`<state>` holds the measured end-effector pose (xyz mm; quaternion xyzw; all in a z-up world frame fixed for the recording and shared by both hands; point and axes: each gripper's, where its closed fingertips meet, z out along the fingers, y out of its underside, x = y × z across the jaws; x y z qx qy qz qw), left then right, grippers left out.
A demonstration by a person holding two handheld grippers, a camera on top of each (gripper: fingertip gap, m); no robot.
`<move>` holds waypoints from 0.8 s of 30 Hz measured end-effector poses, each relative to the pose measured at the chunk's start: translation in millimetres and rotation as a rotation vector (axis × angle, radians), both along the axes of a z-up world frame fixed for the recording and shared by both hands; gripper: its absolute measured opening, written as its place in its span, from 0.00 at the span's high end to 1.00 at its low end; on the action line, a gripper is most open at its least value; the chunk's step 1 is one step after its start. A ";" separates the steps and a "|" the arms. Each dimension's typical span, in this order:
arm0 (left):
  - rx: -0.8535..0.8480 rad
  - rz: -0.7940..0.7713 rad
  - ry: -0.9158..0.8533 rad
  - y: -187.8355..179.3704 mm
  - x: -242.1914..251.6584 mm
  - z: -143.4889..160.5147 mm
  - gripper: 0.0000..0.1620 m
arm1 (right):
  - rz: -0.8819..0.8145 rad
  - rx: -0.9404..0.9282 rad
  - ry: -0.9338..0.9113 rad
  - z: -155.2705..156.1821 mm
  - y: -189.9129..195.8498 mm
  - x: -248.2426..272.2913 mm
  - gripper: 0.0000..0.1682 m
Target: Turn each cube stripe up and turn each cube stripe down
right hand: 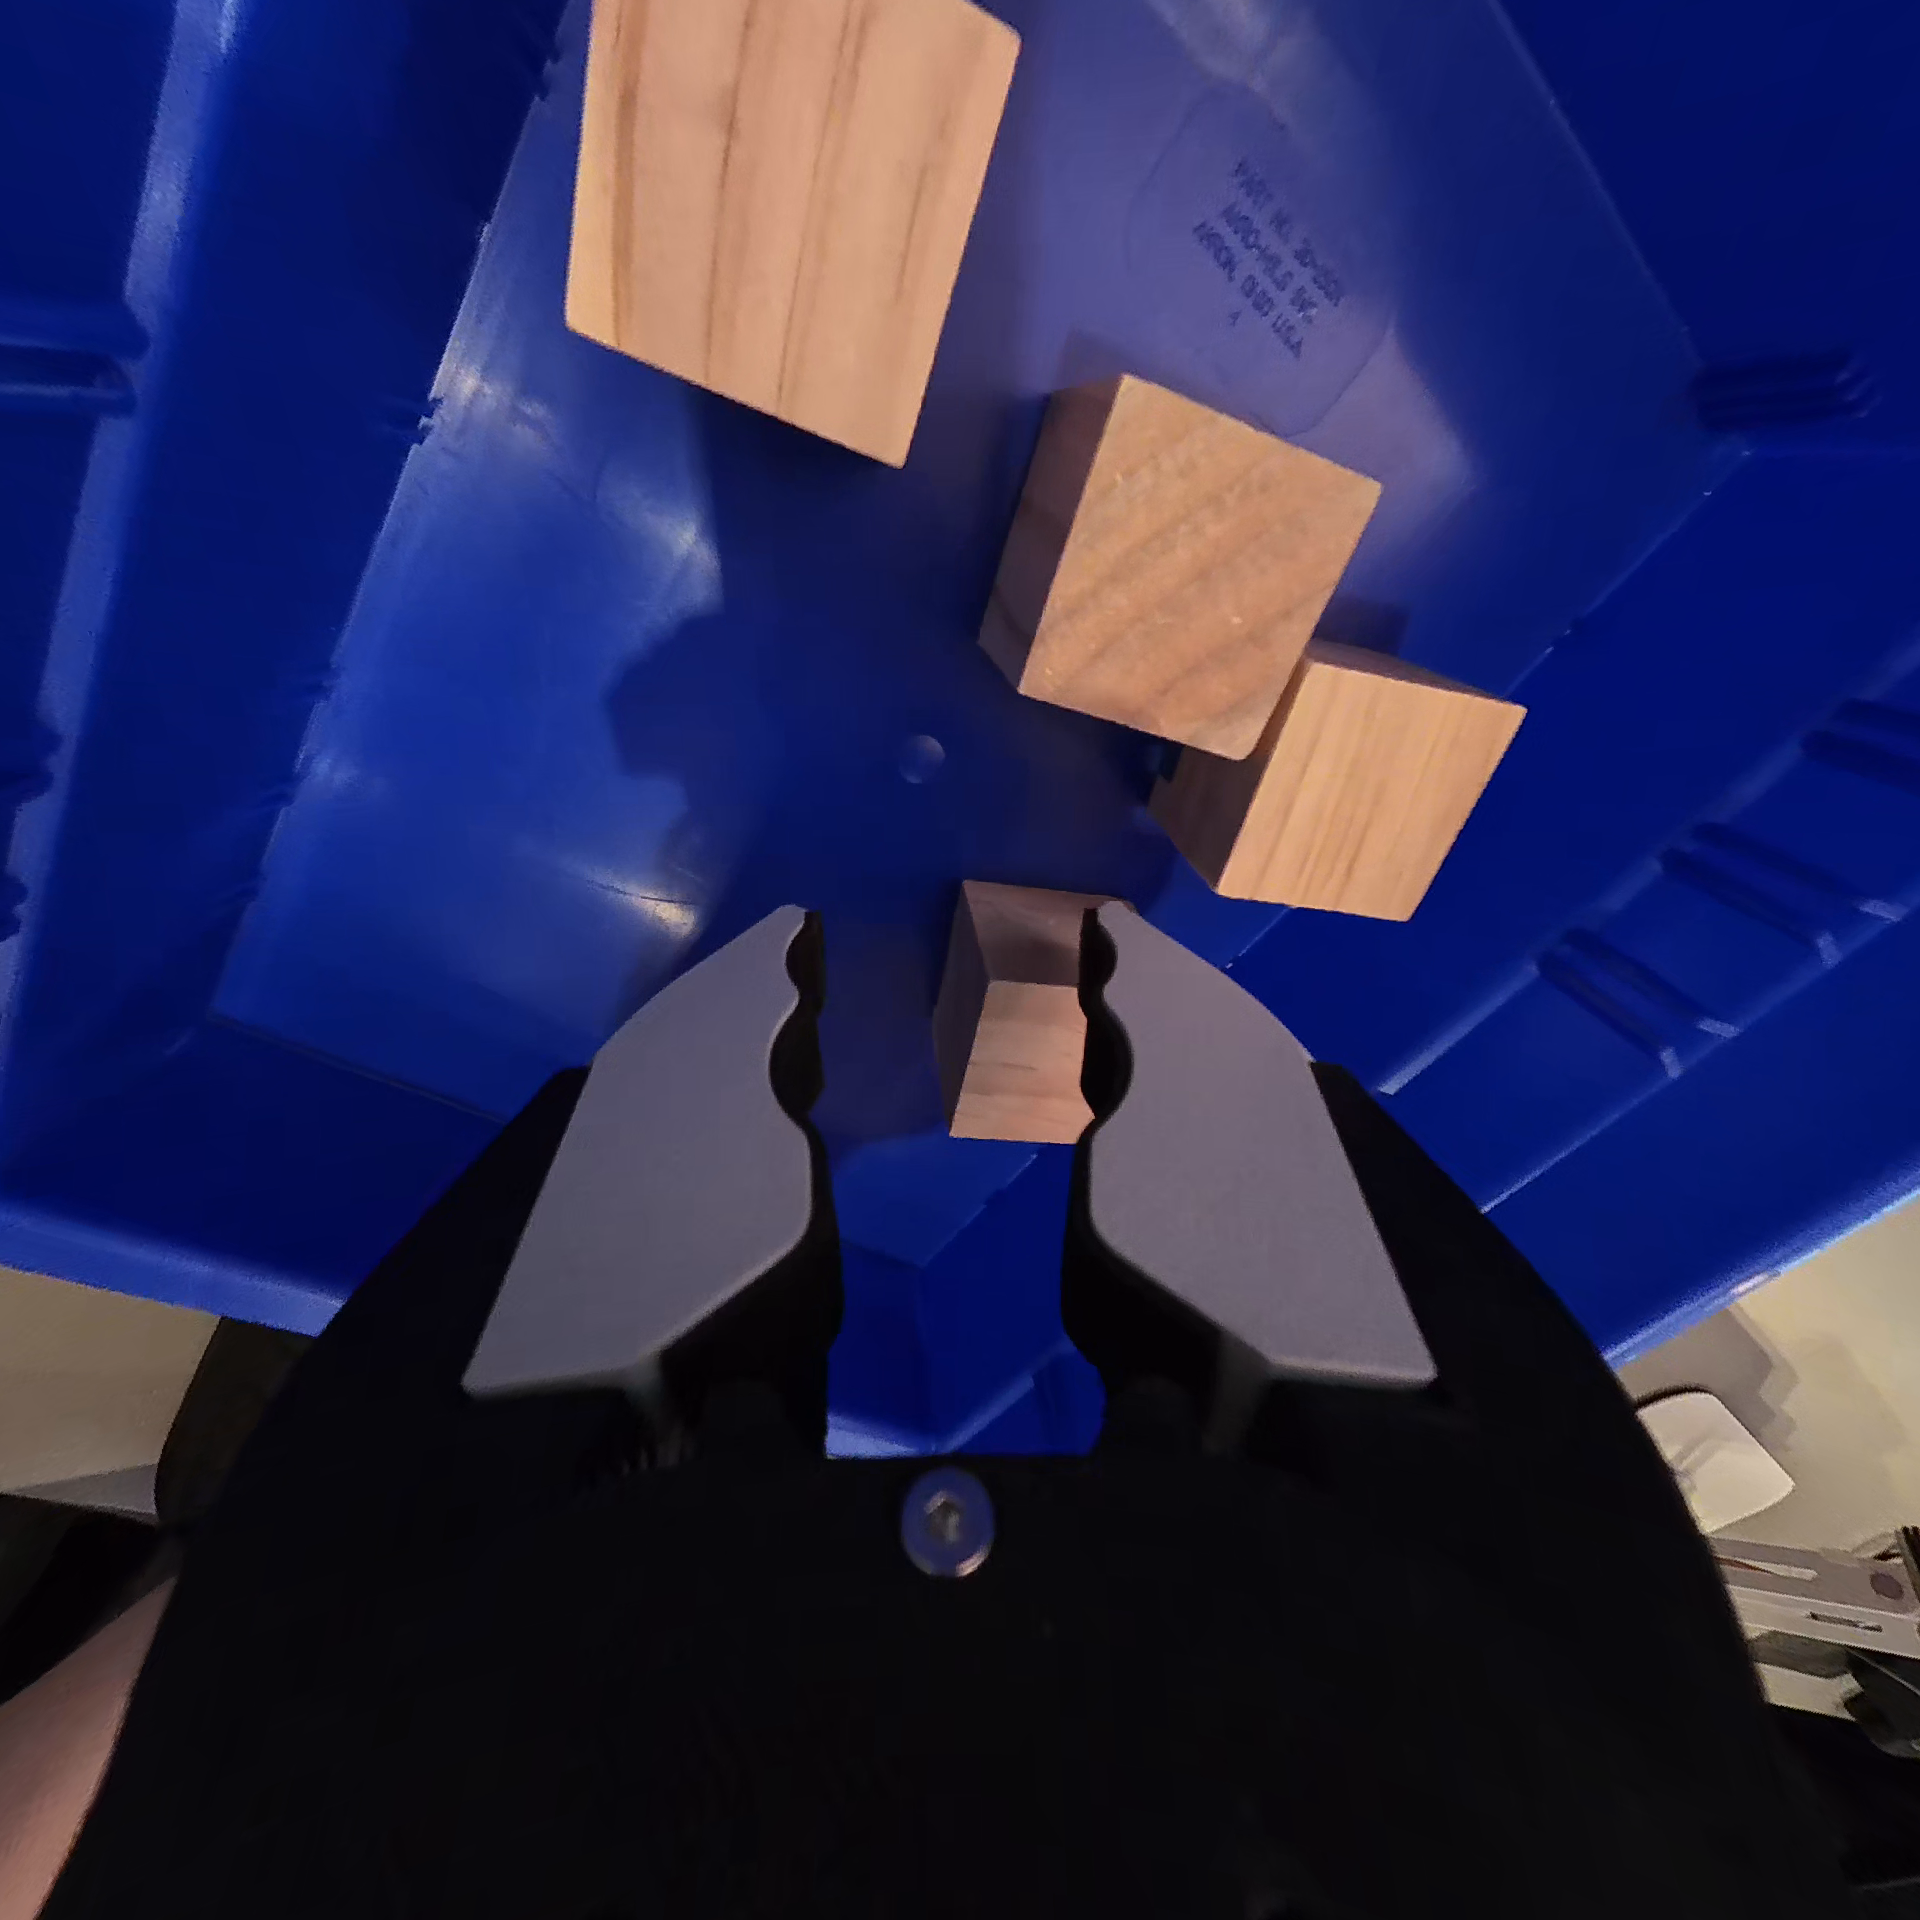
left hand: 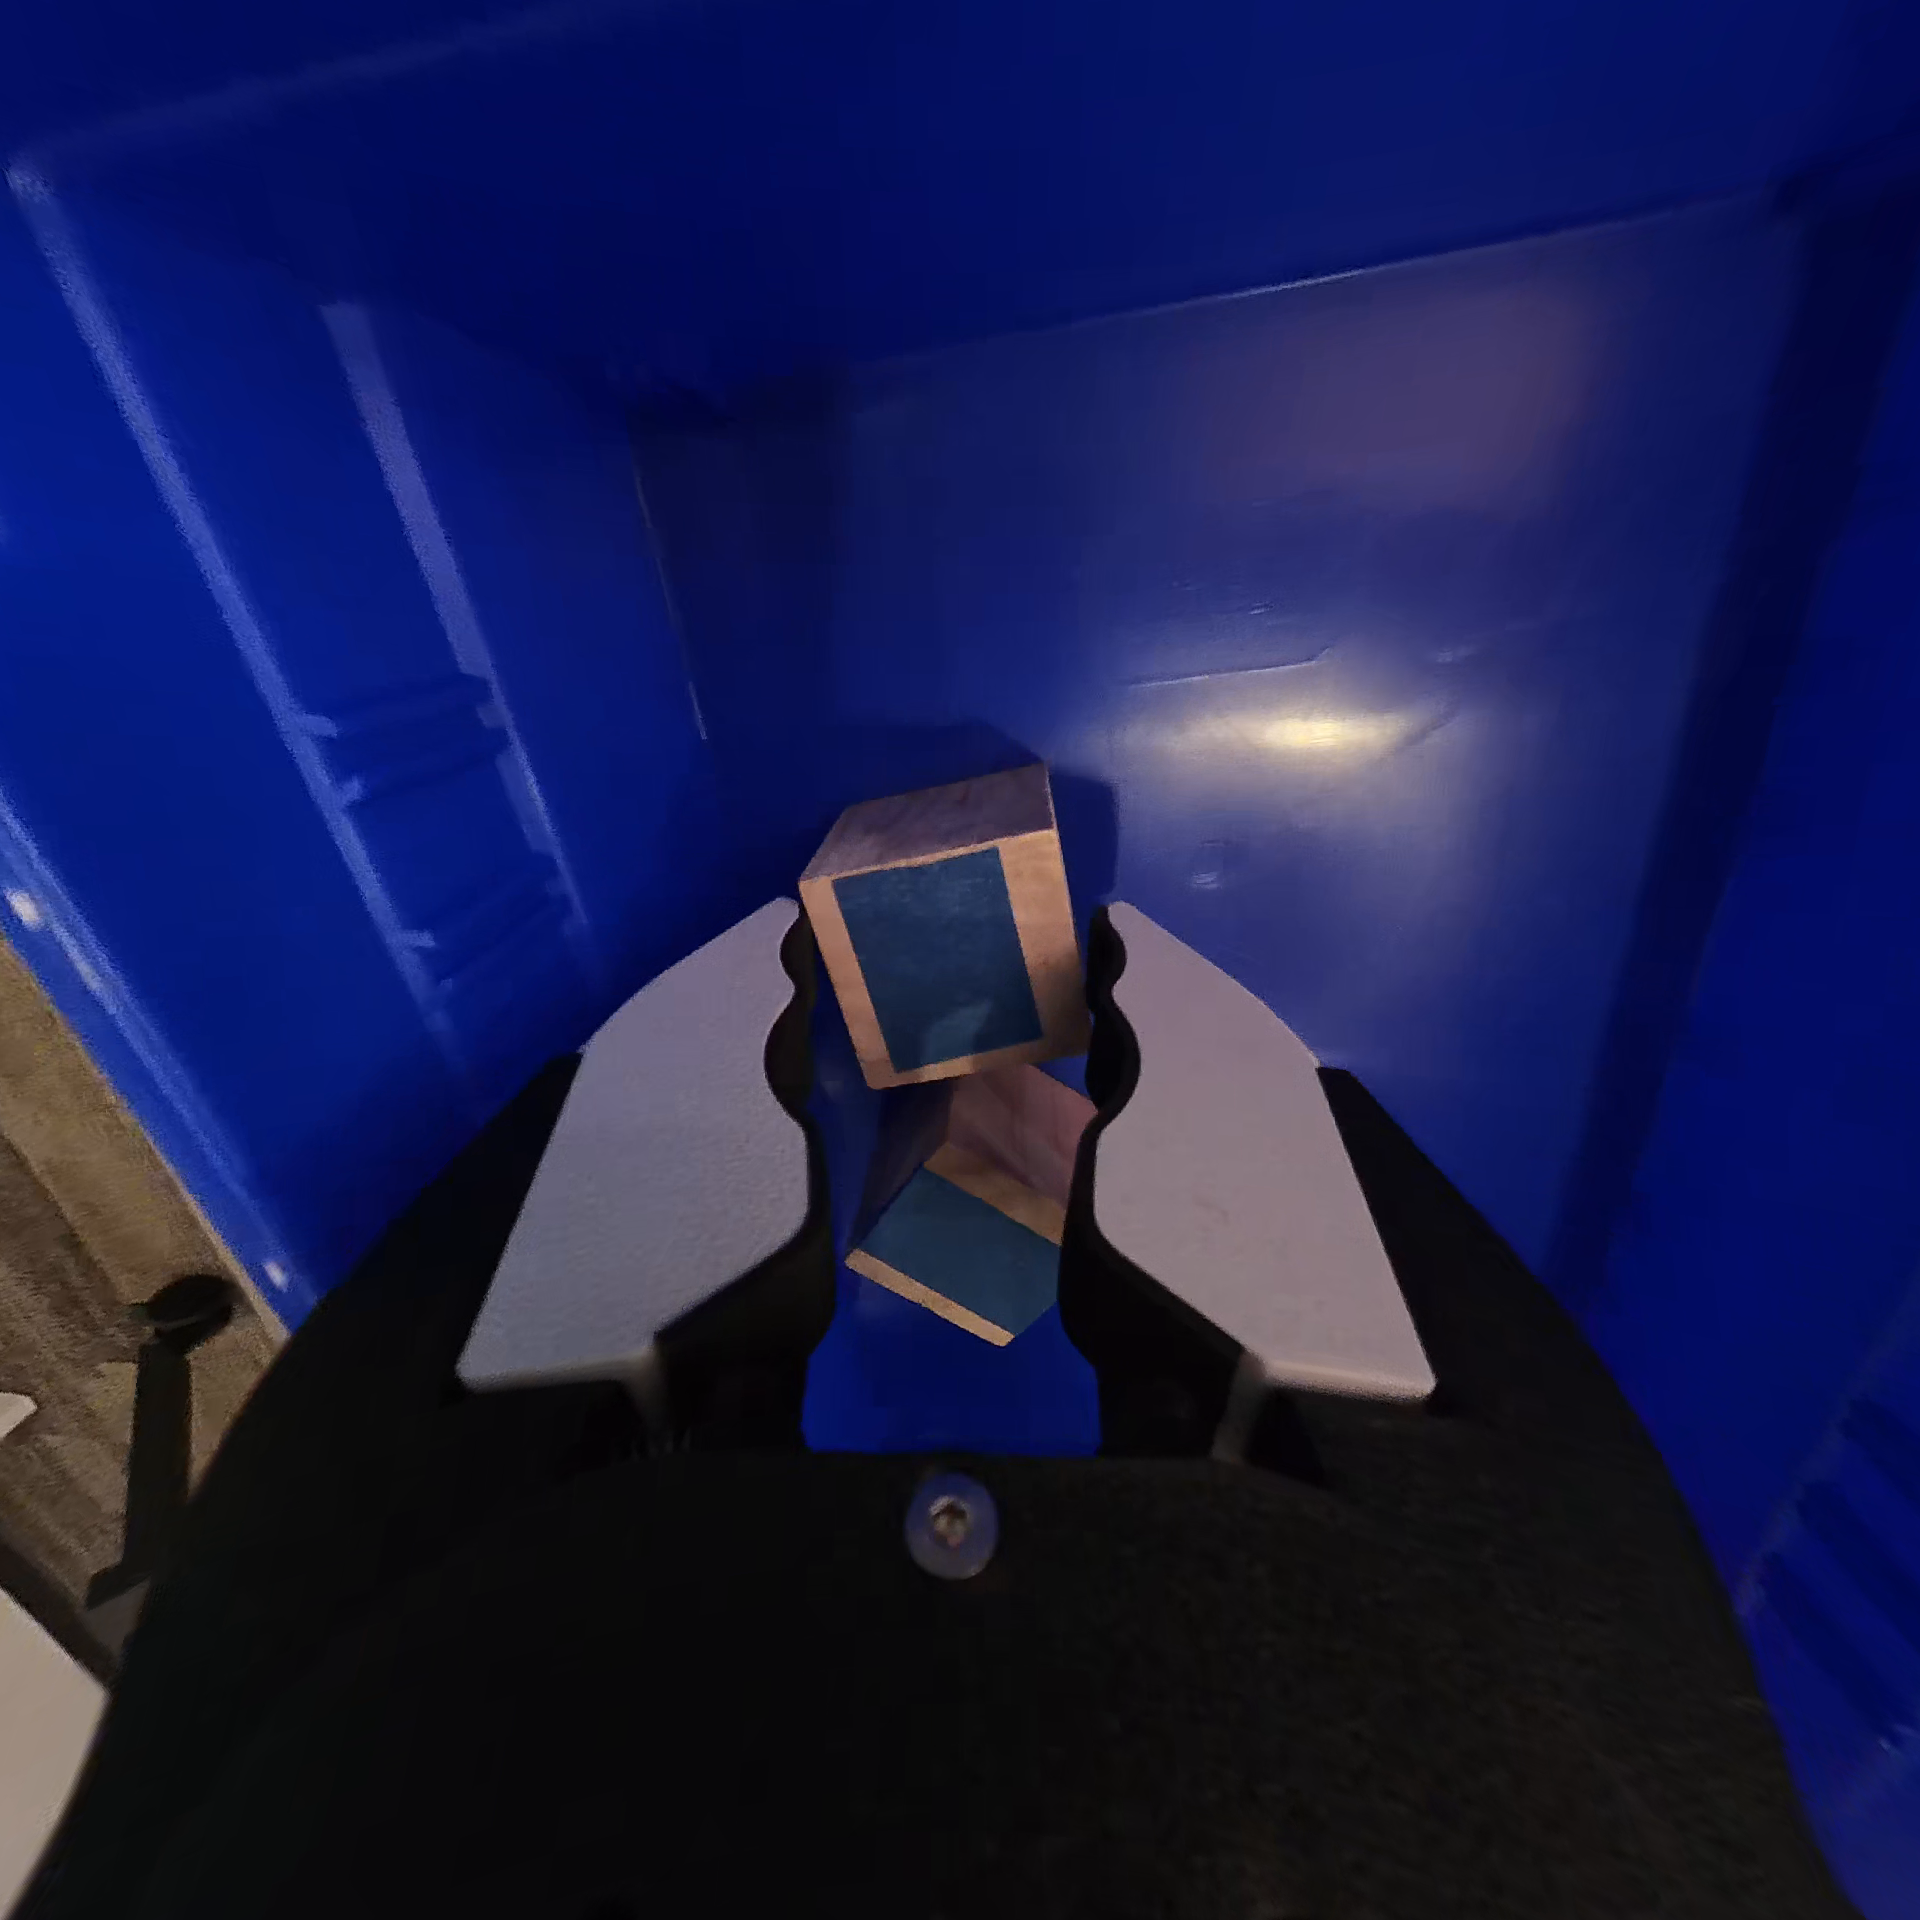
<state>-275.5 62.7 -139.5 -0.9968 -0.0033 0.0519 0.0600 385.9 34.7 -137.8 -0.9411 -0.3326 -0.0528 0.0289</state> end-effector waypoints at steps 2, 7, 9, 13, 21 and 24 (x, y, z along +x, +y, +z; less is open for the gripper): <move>0.022 -0.033 -0.001 3.6 5.4 4.6 0.69 | -0.006 0.002 -0.001 0.6 0.3 0.4 0.71; 0.177 -0.108 -0.068 7.9 24.4 50.1 0.69 | -0.063 0.065 -0.046 16.5 3.3 11.5 0.71; 0.320 -0.180 -0.215 8.2 48.7 86.5 0.69 | -0.089 0.136 -0.078 32.7 6.3 17.5 0.71; 0.571 -0.455 -0.644 -15.6 121.8 167.5 0.70 | -0.195 0.386 -0.148 85.3 18.5 20.5 0.73; 0.511 -0.851 -1.314 -74.9 230.5 227.0 0.71 | 0.535 0.977 0.434 195.7 -8.9 -206.5 0.64; 0.406 -0.899 -1.469 -84.8 265.6 225.6 0.71 | 0.835 1.068 0.801 204.6 -70.1 -297.0 0.62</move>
